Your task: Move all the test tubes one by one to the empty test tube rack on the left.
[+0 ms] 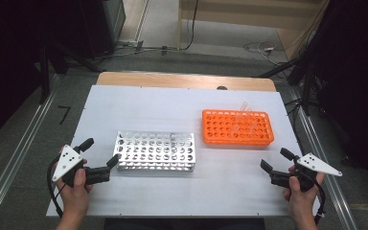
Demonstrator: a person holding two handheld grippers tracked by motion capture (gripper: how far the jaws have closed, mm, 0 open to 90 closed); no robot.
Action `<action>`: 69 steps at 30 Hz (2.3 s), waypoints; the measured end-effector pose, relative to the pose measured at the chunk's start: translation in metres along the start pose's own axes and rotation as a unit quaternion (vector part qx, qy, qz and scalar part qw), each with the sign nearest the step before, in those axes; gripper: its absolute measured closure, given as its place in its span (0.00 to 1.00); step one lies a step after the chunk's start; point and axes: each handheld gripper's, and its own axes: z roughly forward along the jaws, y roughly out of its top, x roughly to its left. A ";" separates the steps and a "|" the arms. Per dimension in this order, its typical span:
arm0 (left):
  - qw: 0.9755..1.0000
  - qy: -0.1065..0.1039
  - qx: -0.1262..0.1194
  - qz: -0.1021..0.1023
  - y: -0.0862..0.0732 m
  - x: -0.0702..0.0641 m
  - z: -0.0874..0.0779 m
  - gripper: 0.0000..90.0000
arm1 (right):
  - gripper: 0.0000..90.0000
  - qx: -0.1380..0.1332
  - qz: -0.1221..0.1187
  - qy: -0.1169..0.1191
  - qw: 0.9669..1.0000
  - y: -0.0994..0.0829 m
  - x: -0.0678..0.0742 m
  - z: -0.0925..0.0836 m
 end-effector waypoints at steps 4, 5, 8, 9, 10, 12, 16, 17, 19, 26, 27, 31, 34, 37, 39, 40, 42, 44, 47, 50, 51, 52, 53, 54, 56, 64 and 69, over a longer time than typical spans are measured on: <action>1.000 -0.006 0.005 0.000 -0.001 -0.004 0.004 0.00 | 0.06 0.001 0.005 -0.010 1.000 0.005 0.002 0.000; 1.000 -0.009 0.009 0.001 -0.001 -0.004 0.004 0.00 | 0.07 0.001 0.010 -0.011 1.000 0.007 0.002 0.001; 1.000 -0.013 0.011 -0.003 -0.001 -0.004 0.005 0.00 | 0.11 0.003 0.009 -0.013 1.000 0.012 0.002 0.003; 1.000 -0.012 0.012 -0.002 -0.001 -0.004 0.005 0.00 | 0.11 0.006 0.008 -0.014 1.000 0.014 0.003 0.004; 1.000 -0.014 0.010 -0.003 -0.001 -0.004 0.005 0.00 | 0.11 0.008 0.009 -0.011 1.000 0.015 0.002 0.005; 1.000 -0.017 0.011 -0.005 0.000 -0.004 0.005 0.00 | 0.13 0.014 0.010 -0.006 1.000 0.020 0.003 0.007; 0.999 -0.030 0.017 -0.007 0.000 -0.003 0.008 0.00 | 0.17 0.023 0.010 -0.012 1.000 0.032 0.004 0.014; 0.999 -0.040 0.020 -0.004 0.001 -0.003 0.009 0.00 | 0.20 0.024 0.011 -0.015 1.000 0.034 0.004 0.015; 0.999 -0.037 0.020 -0.003 0.001 -0.006 0.010 0.00 | 0.22 0.031 0.013 -0.020 0.999 0.041 0.003 0.022; 0.999 -0.039 0.021 0.003 0.005 -0.012 0.013 0.00 | 0.48 0.037 0.027 -0.016 0.999 0.055 0.001 0.048; 0.999 -0.039 0.021 0.005 0.005 -0.012 0.013 0.00 | 0.51 0.045 0.028 -0.020 0.998 0.056 0.000 0.052; 0.999 -0.041 0.023 0.003 0.005 -0.013 0.015 0.00 | 0.58 0.066 0.026 -0.017 0.997 0.057 -0.003 0.070; 0.999 -0.043 0.024 0.002 0.006 -0.012 0.015 0.00 | 0.61 0.084 0.028 -0.017 0.996 0.054 -0.005 0.080; 0.999 -0.045 0.023 -0.005 0.006 -0.012 0.015 0.00 | 0.64 0.103 0.028 -0.024 0.994 0.049 -0.007 0.090; 0.999 -0.046 0.022 -0.005 0.007 -0.012 0.015 0.00 | 0.66 0.108 0.024 -0.031 0.993 0.046 -0.008 0.094; 0.999 -0.046 0.022 -0.006 0.007 -0.012 0.015 0.00 | 0.66 0.108 0.023 -0.031 0.993 0.045 -0.009 0.096; 0.999 -0.047 0.024 -0.008 0.007 -0.012 0.015 0.00 | 0.66 0.104 0.019 -0.029 0.994 0.042 -0.009 0.097; 0.999 -0.048 0.024 -0.008 0.007 -0.012 0.015 0.00 | 0.67 0.107 0.011 -0.036 0.994 0.041 -0.008 0.099; 0.998 -0.051 0.024 -0.015 0.009 -0.013 0.016 0.00 | 0.72 0.097 0.007 -0.037 0.995 0.037 -0.007 0.102; 0.998 -0.057 0.024 -0.030 0.010 -0.012 0.018 0.00 | 0.75 0.088 0.011 -0.042 0.995 0.035 -0.009 0.103; 0.998 -0.058 0.024 -0.030 0.010 -0.012 0.018 0.00 | 0.75 0.086 0.010 -0.045 0.995 0.035 -0.009 0.103; 0.998 -0.056 0.026 -0.029 0.011 -0.013 0.018 0.00 | 0.77 0.085 0.007 -0.046 0.995 0.035 -0.008 0.104; 0.998 -0.056 0.028 -0.027 0.011 -0.014 0.019 0.00 | 0.79 0.082 0.000 -0.048 0.995 0.035 -0.007 0.105; 0.998 -0.057 0.028 -0.026 0.012 -0.015 0.019 0.00 | 0.80 0.082 -0.004 -0.049 0.995 0.034 -0.006 0.105; 0.998 -0.058 0.032 -0.024 0.013 -0.016 0.020 0.00 | 0.81 0.079 -0.013 -0.054 0.995 0.033 -0.004 0.106; 0.997 -0.071 0.041 -0.010 0.021 -0.020 0.020 0.00 | 0.82 0.048 -0.013 -0.051 0.997 0.044 -0.002 0.093; 0.996 -0.079 0.047 0.009 0.026 -0.029 0.022 0.00 | 0.82 0.032 -0.011 -0.033 0.999 0.055 0.001 0.081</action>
